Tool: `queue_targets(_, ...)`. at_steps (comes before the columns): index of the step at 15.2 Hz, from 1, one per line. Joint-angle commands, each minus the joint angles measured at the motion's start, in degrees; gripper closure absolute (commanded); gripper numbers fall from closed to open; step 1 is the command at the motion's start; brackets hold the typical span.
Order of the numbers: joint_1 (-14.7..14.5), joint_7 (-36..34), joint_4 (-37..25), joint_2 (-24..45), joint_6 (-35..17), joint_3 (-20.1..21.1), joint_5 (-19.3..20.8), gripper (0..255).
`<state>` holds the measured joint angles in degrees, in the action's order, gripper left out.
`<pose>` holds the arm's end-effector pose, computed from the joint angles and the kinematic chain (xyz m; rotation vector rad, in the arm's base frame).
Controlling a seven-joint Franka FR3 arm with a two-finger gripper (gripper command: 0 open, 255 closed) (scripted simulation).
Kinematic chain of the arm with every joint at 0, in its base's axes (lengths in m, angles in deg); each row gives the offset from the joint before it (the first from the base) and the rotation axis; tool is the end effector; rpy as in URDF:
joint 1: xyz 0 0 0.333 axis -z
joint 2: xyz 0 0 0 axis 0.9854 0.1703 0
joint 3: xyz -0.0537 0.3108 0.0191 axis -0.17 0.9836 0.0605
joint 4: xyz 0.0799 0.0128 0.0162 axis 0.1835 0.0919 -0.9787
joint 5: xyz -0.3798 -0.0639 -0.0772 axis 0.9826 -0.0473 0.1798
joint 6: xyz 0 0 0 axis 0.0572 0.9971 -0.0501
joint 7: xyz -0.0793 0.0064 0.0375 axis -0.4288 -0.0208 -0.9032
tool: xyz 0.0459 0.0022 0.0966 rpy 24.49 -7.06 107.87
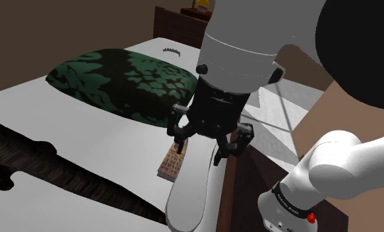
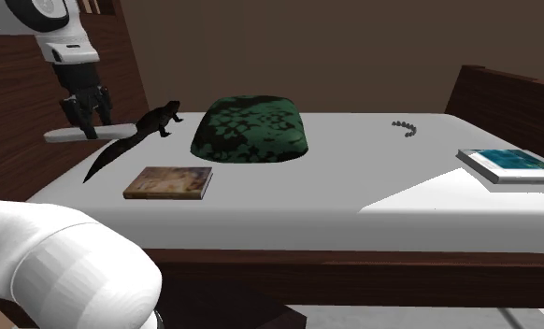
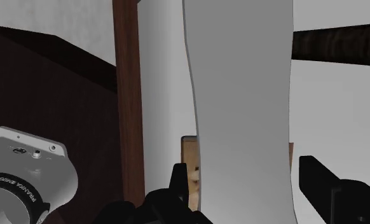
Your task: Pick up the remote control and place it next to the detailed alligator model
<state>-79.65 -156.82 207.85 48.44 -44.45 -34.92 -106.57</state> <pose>0.2390 0.3427 0.5241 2.7426 -1.5190 0.0044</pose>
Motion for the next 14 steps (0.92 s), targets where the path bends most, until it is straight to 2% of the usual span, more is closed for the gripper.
queue_targets(1, -0.2, -3.3, -1.9, 0.8, 0.0, 2.9, -1.0, 255)
queue_targets(7, 1.6, -12.4, -9.0, 5.0, -0.4, 12.6, -2.0, 255)
queue_targets(8, 2.7, -15.1, -11.4, 6.5, -0.6, 15.8, -1.8, 255)
queue_targets(14, 3.0, -14.6, -7.4, 6.5, -4.9, 17.9, -2.8, 255)
